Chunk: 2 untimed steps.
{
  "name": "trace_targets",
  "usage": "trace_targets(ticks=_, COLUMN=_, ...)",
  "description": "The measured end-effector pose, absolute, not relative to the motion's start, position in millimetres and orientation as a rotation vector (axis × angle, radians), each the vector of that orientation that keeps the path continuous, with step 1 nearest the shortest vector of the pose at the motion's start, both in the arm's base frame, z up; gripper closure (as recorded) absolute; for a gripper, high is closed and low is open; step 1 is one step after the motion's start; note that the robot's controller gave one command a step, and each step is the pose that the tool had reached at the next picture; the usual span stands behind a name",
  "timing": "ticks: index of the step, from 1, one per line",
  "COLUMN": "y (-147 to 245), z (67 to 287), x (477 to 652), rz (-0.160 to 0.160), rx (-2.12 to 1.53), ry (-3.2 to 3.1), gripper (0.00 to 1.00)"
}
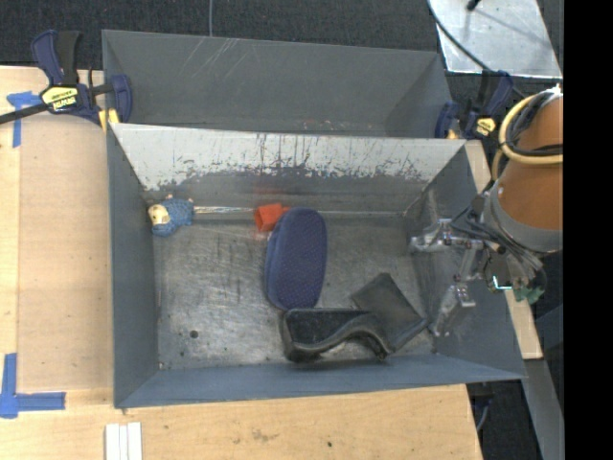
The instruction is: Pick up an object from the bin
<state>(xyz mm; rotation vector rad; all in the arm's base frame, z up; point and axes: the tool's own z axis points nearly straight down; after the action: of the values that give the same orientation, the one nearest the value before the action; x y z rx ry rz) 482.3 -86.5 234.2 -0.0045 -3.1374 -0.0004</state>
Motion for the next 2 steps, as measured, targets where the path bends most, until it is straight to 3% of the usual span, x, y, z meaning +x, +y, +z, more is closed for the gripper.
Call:
trace_targets(ticks=1, y=-40, z=73, x=494.2, rz=0.001, rx=-0.101, ry=-3.151, gripper=0.00)
trace_targets(ticks=2, y=-40, z=101, x=489.1, rz=0.001, rx=-0.255, ry=-3.137, gripper=0.00)
